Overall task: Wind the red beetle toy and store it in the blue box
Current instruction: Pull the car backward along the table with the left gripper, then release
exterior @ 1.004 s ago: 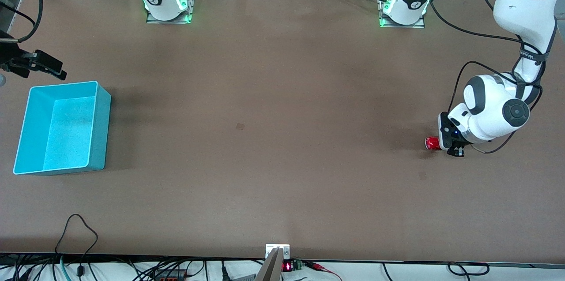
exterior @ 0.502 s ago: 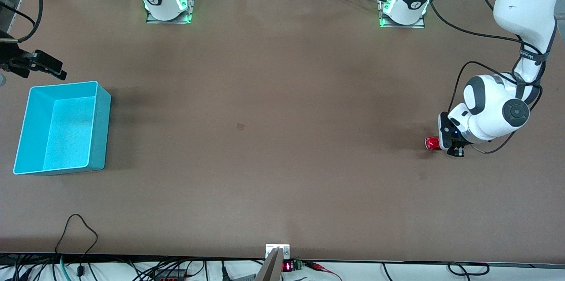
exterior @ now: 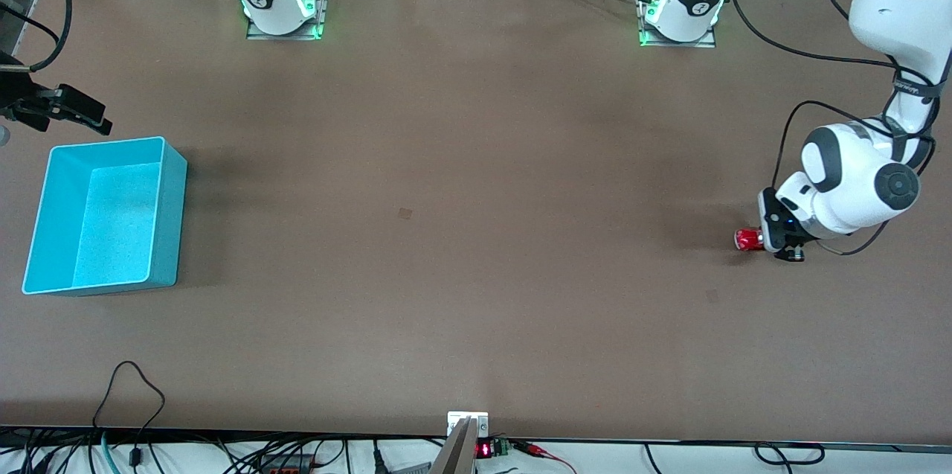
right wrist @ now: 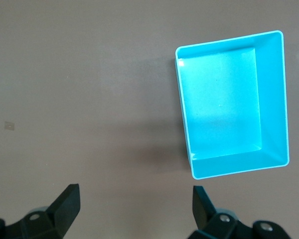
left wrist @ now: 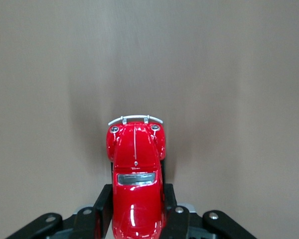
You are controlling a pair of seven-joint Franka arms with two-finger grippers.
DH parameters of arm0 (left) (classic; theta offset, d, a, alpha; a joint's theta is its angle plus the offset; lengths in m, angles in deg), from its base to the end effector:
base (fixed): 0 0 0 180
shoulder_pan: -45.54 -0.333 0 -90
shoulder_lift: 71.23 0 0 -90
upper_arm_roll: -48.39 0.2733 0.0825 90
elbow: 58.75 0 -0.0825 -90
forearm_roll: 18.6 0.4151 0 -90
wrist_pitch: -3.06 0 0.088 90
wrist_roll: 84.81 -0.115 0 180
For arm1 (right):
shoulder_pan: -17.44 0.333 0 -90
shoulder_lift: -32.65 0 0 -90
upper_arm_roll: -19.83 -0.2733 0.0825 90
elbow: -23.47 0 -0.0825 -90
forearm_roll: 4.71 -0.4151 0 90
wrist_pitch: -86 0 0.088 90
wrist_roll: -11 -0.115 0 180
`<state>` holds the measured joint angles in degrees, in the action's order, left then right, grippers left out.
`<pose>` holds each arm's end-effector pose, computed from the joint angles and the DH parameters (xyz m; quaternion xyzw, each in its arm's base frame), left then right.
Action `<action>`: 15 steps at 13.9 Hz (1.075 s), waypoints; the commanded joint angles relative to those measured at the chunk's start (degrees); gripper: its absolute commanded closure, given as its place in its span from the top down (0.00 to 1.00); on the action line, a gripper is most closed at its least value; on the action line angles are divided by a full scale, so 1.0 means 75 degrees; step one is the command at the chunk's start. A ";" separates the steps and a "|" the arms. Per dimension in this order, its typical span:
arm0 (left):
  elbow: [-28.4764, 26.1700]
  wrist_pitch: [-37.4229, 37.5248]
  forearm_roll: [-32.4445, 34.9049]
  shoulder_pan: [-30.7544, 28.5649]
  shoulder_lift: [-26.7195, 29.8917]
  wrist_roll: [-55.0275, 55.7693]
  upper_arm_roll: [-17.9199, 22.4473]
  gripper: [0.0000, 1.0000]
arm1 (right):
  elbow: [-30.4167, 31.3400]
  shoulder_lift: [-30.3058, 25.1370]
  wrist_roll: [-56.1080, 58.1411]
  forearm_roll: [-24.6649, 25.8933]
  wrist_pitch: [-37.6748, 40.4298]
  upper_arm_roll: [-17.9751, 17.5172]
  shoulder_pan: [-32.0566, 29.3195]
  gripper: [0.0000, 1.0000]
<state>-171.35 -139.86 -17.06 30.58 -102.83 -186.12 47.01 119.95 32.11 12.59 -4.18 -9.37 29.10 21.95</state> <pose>0.5918 0.1424 0.1173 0.7146 -0.6994 -0.0073 0.0084 0.5861 -0.0501 0.5302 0.9996 -0.0272 -0.0052 0.0036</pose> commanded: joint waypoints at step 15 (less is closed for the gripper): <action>0.0458 0.0024 -0.0193 -0.0888 -0.0322 -0.1458 -0.0085 1.00 | 0.0096 -0.0080 -0.0084 0.0093 -0.0022 0.0018 0.0044 1.00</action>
<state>-169.57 -140.31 -17.06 24.56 -104.27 -195.38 46.90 120.03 32.14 12.59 -4.17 -9.37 29.11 21.94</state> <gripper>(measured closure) 0.476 0.000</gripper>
